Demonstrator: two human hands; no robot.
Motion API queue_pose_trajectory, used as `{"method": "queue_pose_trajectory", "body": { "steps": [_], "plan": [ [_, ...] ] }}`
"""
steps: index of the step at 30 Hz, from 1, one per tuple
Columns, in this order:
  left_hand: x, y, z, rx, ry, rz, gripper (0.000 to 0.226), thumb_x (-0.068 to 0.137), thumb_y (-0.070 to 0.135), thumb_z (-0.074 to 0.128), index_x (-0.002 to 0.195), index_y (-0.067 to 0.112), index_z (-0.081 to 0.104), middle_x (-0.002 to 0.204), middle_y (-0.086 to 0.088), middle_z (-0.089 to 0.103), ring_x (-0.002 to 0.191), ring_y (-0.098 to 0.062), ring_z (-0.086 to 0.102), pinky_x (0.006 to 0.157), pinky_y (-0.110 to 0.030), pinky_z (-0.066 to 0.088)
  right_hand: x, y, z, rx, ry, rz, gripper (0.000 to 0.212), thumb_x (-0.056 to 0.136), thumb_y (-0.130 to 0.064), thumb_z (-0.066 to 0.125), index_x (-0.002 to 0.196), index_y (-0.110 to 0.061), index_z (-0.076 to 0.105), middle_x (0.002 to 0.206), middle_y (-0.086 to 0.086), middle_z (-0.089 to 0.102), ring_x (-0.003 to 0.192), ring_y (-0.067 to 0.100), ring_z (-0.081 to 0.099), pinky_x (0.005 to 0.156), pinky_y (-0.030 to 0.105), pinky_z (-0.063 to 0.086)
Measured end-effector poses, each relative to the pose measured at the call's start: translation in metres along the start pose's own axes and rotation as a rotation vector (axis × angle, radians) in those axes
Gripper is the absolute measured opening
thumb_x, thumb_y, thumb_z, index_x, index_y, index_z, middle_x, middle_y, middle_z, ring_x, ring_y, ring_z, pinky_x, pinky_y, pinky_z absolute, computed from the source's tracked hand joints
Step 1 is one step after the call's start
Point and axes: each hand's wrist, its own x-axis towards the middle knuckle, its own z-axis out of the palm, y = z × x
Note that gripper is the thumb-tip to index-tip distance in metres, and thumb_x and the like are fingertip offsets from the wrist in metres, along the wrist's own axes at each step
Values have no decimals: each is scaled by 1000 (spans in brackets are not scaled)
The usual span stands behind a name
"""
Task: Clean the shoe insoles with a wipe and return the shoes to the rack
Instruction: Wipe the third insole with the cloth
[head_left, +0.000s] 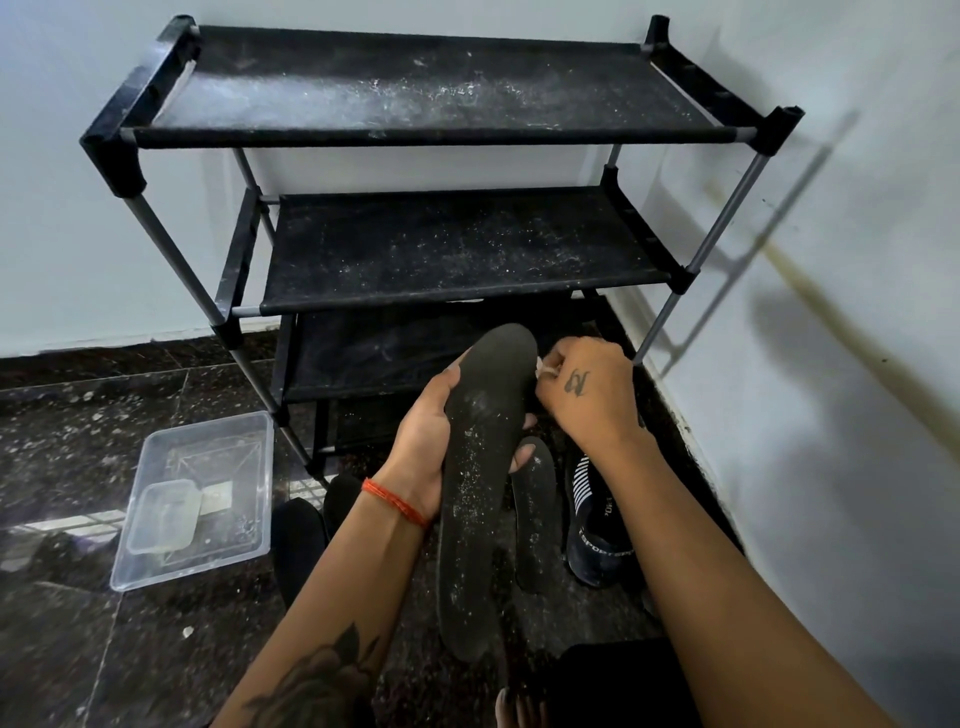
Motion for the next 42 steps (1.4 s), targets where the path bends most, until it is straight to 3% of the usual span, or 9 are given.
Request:
{"method": "queue_pose_trajectory", "body": {
  "steps": [8,16,19,22,26,32,35,39,42],
  "plan": [
    [-1,1,2,-16,10,-9,42,98,43,35,135,27,50,125,-18,61,102,-39,63,75,-49,54,2,-9,-2,223,202,-126,13,82,-12,63,92,-12,70,90,3,59,74,7,48,61,4,31],
    [-4,3,1,-18,20,24,41,99,42,34,134,27,51,122,-16,62,91,-33,65,73,-48,55,0,-9,-8,225,-180,57,8,72,-16,66,68,-12,71,70,4,69,63,18,63,64,31,55],
    [-4,5,1,-15,70,7,47,98,45,37,135,20,50,118,-17,64,90,-33,68,73,-48,55,3,-11,-13,500,-80,174,11,69,-16,67,58,-13,69,58,3,67,58,22,65,62,42,57],
    [-3,3,2,-25,107,-26,52,95,48,42,135,15,49,123,-22,61,104,-39,64,73,-49,55,6,-6,-9,559,129,81,9,77,-12,64,79,-18,71,73,-2,69,68,15,66,70,39,56],
    [-6,3,5,-14,82,-47,51,96,46,40,135,15,48,126,-24,59,103,-38,64,75,-49,54,3,-5,-2,335,136,-98,29,83,-2,57,106,-15,70,99,4,66,90,13,60,81,18,43],
    [-8,6,5,-32,89,-26,53,97,46,37,137,12,47,127,-23,59,107,-39,62,76,-48,54,6,-2,-8,317,-140,108,16,76,-12,58,81,-13,73,74,4,69,70,25,64,73,41,54],
    [-11,10,7,-41,114,-29,59,96,49,35,133,4,49,129,-24,57,110,-36,60,75,-45,54,2,-5,-12,329,-191,174,16,72,-13,58,67,-12,73,67,4,70,59,24,63,64,42,56],
    [-12,9,9,-35,143,-8,56,97,48,37,129,5,52,124,-23,60,113,-36,60,77,-46,53,5,-7,-15,498,132,123,17,76,-9,62,83,-17,75,72,-3,70,63,13,63,64,32,54],
    [-13,9,10,-43,147,-21,58,96,49,37,128,3,53,119,-22,62,111,-37,60,78,-47,53,4,-9,-9,455,129,-71,25,80,-5,62,98,-16,74,93,-3,70,82,5,62,76,12,47]
  ]
}}
